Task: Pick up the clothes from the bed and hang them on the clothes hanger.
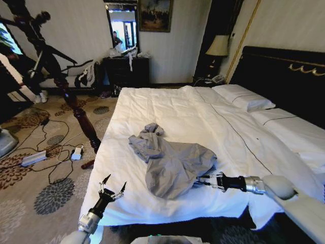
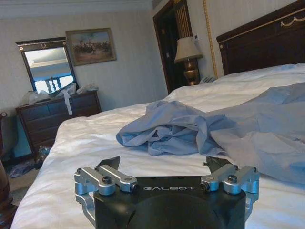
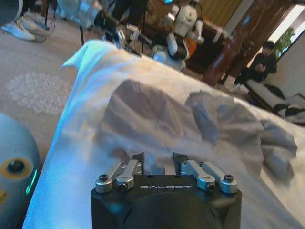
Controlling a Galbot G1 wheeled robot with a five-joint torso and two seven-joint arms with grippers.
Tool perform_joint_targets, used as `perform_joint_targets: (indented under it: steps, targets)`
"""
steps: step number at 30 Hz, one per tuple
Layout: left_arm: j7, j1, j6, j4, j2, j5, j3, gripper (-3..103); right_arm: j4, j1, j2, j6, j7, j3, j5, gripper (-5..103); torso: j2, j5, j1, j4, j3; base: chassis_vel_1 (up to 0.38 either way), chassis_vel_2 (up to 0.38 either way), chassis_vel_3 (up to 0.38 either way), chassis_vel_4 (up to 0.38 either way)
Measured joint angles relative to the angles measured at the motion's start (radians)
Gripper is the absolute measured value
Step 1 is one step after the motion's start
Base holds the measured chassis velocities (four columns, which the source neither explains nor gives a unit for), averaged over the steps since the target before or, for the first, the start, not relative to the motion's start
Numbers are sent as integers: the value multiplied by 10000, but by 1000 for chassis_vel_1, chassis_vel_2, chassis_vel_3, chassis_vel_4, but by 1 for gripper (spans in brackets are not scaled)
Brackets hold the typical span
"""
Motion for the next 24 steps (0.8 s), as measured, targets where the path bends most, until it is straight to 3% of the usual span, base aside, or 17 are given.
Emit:
perform_joint_targets:
  steps: [1, 3, 7, 9, 12, 15, 17, 24]
  targets:
    - [0, -7, 0, 8, 2, 0, 5, 100, -101, 105, -8, 0, -48, -63, -26, 40, -1, 1, 0, 0, 0, 0, 0, 0, 0]
    - [0, -26, -1, 23, 2, -2, 20, 100, -216, 238, -9, 0, -82, -163, -80, 40, -1, 1, 0, 1, 0, 0, 0, 0, 0]
    - [0, -124, -3, 128, 14, -6, 52, 100, -430, 482, 34, 101, 355, -498, -554, 61, 0, 1, 0, 0, 0, 0, 0, 0, 0]
    - [0, -140, -2, 149, 16, -6, 59, 100, -478, 542, 59, 148, 465, -554, -732, 61, 0, 0, 0, -1, 0, 0, 0, 0, 0]
    - [1, -245, -2, 286, 22, -8, 101, 100, -835, 1071, 305, 421, 551, -856, -1659, 78, 0, 2, 0, 0, 0, 0, 0, 0, 0]
    - [6, -343, -3, 385, 25, -10, 131, 100, -1077, 1504, 444, 540, 527, -1165, -1872, 83, 0, 0, 0, 0, 0, 0, 0, 0, 0]
    - [5, -471, 1, 520, 32, -28, 158, 100, -1371, 2133, 645, 656, 526, -1641, -1909, 94, 0, -1, 0, -1, 0, 0, 0, 0, 0]
    - [14, -611, 24, 724, 87, -139, 144, 100, -1883, 3424, 1137, 910, 124, -2725, -1742, 102, -1, 0, 0, 4, 0, 0, 0, 0, 0]
